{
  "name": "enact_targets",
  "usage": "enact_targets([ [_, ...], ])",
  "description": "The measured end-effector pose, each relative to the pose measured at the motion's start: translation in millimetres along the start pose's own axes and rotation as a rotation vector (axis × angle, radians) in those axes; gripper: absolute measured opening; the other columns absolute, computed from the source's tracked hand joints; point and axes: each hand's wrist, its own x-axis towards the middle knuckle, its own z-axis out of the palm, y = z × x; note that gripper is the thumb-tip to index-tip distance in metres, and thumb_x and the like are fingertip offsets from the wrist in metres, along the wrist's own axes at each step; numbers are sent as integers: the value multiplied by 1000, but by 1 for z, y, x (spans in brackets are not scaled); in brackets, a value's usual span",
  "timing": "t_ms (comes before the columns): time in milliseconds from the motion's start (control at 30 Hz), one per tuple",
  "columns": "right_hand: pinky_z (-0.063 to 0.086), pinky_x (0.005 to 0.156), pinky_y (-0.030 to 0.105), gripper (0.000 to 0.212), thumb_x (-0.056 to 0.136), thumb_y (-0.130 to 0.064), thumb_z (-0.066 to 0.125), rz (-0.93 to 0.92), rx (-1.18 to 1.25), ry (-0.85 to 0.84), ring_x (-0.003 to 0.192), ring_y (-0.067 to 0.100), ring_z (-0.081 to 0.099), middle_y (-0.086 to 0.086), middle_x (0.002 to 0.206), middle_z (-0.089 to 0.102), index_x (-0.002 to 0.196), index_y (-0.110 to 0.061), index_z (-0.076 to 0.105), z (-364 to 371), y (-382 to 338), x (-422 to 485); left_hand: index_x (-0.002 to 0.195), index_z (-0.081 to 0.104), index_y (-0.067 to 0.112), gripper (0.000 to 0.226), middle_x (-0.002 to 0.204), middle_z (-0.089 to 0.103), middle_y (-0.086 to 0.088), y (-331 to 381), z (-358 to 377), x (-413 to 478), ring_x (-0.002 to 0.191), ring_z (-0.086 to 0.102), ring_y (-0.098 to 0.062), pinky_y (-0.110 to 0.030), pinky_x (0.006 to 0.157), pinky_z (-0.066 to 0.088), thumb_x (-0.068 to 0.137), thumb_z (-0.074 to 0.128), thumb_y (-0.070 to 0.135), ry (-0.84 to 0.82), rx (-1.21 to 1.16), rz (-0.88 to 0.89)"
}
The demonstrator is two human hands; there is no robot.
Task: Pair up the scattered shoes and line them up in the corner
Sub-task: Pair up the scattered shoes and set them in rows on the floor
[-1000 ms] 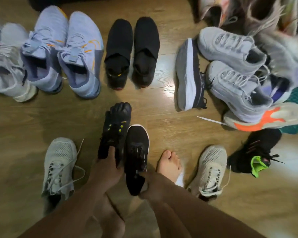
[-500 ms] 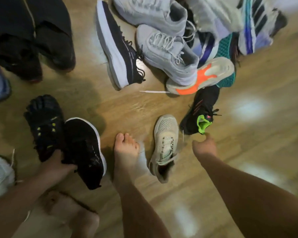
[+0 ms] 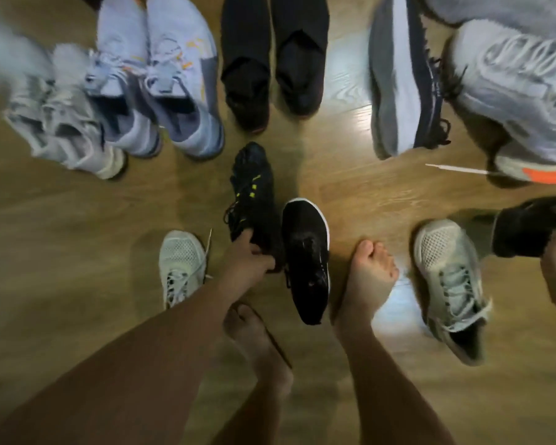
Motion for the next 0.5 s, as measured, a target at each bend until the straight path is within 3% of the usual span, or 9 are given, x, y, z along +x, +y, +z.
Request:
enact_targets([
  [33,41,77,50,20,100,-29,40,79,108,-281,96,32,58,-13,114,53,111,-18,53,1,-6,-20,117,51,23,52,90,66,1,7,-10,-6,80,59,-11,-26,63,45,76,67,-5,-39,-45,-63],
  [100,39,68,46,7,92,-10,46,48,341,-549,87,33,55,7,97,55,98,-13,49,-22,-38,-32,120,58,17,48,108,66,-3,4,-24,-6,96,59,-18,-29,73,46,77,65,-3,-81,-85,-126],
  [167,39,63,42,8,88,-7,51,-39,482,-503,79,34,56,14,87,58,91,-13,46,-62,-64,-33,122,59,13,46,116,63,-5,-6,-37,-4,104,56,-22,-33,80,43,79,62,-1,-66,-142,-202],
  [233,41,65,41,5,95,-16,45,-189,320,-395,76,36,60,17,82,61,90,-15,44,-79,-35,-32,115,60,11,35,111,62,-8,-17,-44,-9,98,55,-24,-35,79,44,82,59,0,8,-103,-192],
  [267,42,69,43,18,99,-26,37,-199,247,-442,79,38,62,19,85,63,92,-14,48,-121,-19,-40,111,60,10,28,109,62,-11,-22,-46,-15,96,57,-26,-36,78,46,84,57,3,98,18,-109],
  [300,43,74,44,33,100,-33,33,-266,221,-292,84,40,62,22,90,64,97,-10,56,-162,-3,-44,111,60,10,27,111,62,-13,-34,-47,-17,97,58,-29,-39,79,48,85,56,8,200,193,-40],
  [367,47,76,44,37,90,-29,45,-497,285,-222,90,41,59,23,97,64,102,0,65,-222,3,-59,127,56,14,39,120,59,-11,-56,-44,-22,110,55,-31,-43,87,49,88,54,15,328,527,88],
  [433,52,69,42,28,86,-25,57,-680,147,-199,89,38,61,17,98,64,101,-4,69,-240,13,-61,140,46,21,48,129,55,-7,-72,-29,-29,119,51,-28,-43,91,49,92,52,18,254,660,116],
  [500,53,67,39,26,86,-21,64,-706,-15,-361,92,37,64,11,105,66,110,-12,71,-219,2,-77,145,36,23,53,137,50,-7,-82,-7,-33,125,47,-28,-41,93,48,95,49,15,87,720,28],
])
